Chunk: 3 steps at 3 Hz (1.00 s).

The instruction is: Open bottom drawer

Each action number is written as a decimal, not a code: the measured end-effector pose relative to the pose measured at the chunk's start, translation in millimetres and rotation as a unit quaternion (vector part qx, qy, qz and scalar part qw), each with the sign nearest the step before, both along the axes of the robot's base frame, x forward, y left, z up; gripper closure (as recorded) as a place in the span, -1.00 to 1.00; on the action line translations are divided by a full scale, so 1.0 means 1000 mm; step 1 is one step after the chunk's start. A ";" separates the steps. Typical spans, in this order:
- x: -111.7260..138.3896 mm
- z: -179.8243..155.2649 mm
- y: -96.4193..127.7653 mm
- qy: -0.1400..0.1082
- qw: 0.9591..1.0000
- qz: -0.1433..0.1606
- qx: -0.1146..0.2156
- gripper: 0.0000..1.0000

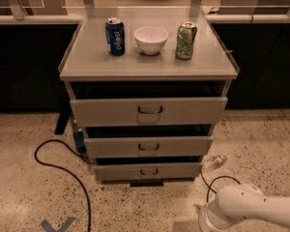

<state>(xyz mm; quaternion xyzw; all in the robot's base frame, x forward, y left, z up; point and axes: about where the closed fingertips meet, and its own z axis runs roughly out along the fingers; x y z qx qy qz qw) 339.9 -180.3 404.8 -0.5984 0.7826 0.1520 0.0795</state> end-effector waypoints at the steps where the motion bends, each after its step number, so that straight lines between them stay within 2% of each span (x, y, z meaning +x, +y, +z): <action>1: -0.013 -0.010 -0.002 0.004 1.000 0.000 -0.018 -1.00; 2: 0.012 -0.037 -0.010 -0.014 0.999 -0.020 -0.031 -1.00; 3: 0.069 -0.044 -0.018 -0.080 0.994 -0.050 -0.054 -1.00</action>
Offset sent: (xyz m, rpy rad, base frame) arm 0.0626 -0.0225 -0.0774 -0.0915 -0.0905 -0.1120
